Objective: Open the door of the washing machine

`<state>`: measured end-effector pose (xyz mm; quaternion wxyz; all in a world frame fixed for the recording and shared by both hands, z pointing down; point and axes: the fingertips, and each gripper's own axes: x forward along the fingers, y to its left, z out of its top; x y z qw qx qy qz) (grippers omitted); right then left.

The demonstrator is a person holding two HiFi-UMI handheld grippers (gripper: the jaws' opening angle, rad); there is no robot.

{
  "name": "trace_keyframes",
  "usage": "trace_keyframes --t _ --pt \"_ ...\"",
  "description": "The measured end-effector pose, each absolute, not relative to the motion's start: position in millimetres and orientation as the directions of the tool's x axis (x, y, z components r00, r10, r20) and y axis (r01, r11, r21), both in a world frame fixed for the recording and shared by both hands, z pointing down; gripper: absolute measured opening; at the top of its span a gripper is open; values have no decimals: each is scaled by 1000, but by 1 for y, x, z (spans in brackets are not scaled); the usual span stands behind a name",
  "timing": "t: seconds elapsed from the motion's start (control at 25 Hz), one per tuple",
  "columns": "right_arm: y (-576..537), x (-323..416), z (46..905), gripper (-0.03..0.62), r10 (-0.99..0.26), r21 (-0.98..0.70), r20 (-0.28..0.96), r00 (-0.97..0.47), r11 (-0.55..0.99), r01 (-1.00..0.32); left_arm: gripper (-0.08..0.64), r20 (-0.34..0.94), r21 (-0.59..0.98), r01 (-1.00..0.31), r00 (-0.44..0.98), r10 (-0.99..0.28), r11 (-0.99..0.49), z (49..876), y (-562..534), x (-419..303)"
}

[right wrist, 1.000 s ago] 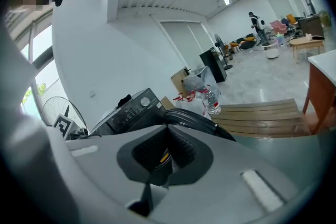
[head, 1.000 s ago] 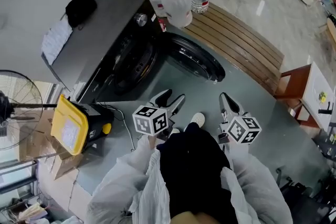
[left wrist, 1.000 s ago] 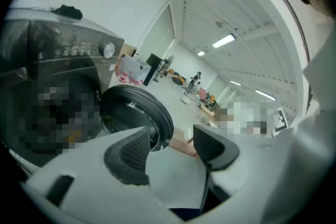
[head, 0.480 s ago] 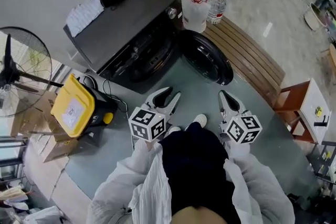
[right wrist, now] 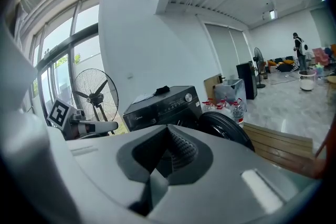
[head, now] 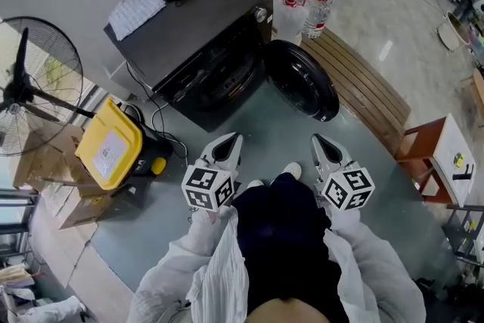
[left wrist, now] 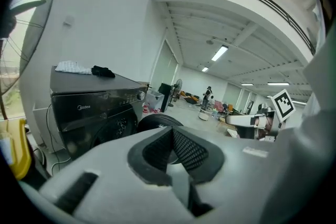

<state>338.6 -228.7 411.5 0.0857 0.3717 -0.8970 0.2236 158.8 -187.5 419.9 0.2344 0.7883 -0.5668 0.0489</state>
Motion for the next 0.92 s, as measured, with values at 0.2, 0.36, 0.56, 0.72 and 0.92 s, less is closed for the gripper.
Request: trace_keyframes --t 0.2,0.36,0.56,0.72,0.92 --pt "-213 334 421 8 -634 -348 332 -698 606 -715 -3 341 319 -910 370 -864 -264 429 -172 156" --pt "-206 331 422 8 -635 -346 343 -692 600 -721 -3 349 325 -910 368 -862 -257 433 -165 150" --pt "-207 324 419 8 -635 -335 342 -693 606 -721 -3 341 329 -908 369 -865 -258 433 -165 145" --pt "-205 318 421 8 -622 -330 358 -696 613 -718 -3 335 348 -903 370 -867 -252 436 -165 143" --pt "-206 309 419 8 -612 -327 361 -703 623 -711 -3 324 355 -897 381 -866 -262 434 -163 141"
